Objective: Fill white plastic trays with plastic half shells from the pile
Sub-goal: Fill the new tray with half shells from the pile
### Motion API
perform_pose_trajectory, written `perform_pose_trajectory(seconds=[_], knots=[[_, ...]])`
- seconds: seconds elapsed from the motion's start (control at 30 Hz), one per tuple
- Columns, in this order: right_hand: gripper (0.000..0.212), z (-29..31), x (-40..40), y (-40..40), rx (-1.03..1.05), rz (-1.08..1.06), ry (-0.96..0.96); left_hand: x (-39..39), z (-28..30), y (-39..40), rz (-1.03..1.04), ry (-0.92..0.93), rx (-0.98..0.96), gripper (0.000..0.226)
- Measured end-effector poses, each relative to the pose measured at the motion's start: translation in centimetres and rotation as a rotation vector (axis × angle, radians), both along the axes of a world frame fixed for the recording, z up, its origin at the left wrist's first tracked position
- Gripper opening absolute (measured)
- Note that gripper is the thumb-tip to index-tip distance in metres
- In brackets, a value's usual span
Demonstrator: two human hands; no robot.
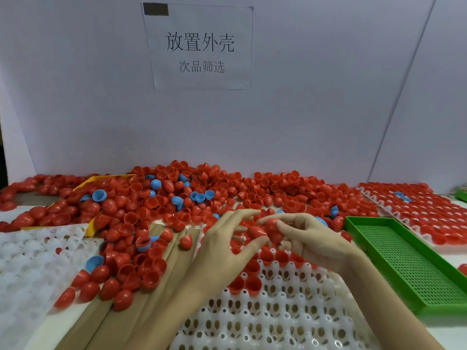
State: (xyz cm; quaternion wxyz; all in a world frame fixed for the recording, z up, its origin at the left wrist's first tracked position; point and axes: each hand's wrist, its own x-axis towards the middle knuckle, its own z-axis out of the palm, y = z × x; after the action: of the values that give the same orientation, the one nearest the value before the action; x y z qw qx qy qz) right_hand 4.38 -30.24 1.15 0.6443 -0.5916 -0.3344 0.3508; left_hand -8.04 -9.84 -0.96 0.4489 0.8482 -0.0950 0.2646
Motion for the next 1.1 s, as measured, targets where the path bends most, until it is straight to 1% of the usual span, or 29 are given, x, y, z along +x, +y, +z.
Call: perform_pose_trajectory(seconds=[0.07,0.2,0.27,0.33,0.4,0.47,0.53,0.63,0.67,0.8,0.87,0.97,1.03,1.1], knots=[[0.039,-0.1,-0.3,-0.1,0.002,0.033,0.009,-0.2,0.0,-0.8,-0.072,0.046,-0.107,0.033],[0.046,-0.3,0.0,-0.6,-0.007,0.014,0.004,-0.3,0.3,-1.1,-0.173,0.174,-0.359,0.024],[0.049,-0.4,0.4,-1.2,-0.033,0.007,-0.017,-0.2,0.5,-0.7,-0.172,0.205,-0.435,0.020],[0.046,-0.2,0.8,-1.7,-0.050,-0.022,-0.044,-0.1,0.6,-0.3,-0.144,0.234,-0.494,0.017],[0.041,0.1,1.4,-1.8,-0.036,-0.124,-0.055,0.0,0.6,-0.1,-0.126,0.255,-0.560,0.016],[0.037,0.1,2.1,-1.4,0.028,-0.284,-0.045,0.1,0.6,0.1,-0.128,0.276,-0.606,0.016],[0.044,-0.1,2.7,-1.1,0.073,-0.409,-0.043,0.1,0.4,0.2,-0.141,0.306,-0.643,0.019],[0.054,-0.7,2.8,-1.0,0.067,-0.434,-0.046,0.2,0.2,0.5,-0.161,0.359,-0.673,0.026],[0.052,-0.8,2.8,-1.1,0.045,-0.431,-0.075,0.3,0.2,0.5,-0.164,0.368,-0.678,0.028],[0.030,-0.7,1.8,-1.4,0.008,-0.350,-0.193,0.4,0.1,0.7,-0.159,0.389,-0.684,0.037],[0.023,0.0,0.8,-1.3,-0.020,-0.308,-0.305,0.3,0.1,0.6,-0.153,0.399,-0.678,0.039],[0.020,0.9,-0.8,-0.6,-0.055,-0.233,-0.529,0.3,-0.1,0.5,-0.142,0.424,-0.673,0.044],[0.023,1.3,-1.7,0.2,-0.057,-0.195,-0.625,0.5,-0.3,0.7,-0.123,0.436,-0.665,0.047],[0.024,1.5,-2.1,0.8,-0.071,-0.217,-0.702,0.6,-0.4,0.7,-0.108,0.439,-0.650,0.049]])
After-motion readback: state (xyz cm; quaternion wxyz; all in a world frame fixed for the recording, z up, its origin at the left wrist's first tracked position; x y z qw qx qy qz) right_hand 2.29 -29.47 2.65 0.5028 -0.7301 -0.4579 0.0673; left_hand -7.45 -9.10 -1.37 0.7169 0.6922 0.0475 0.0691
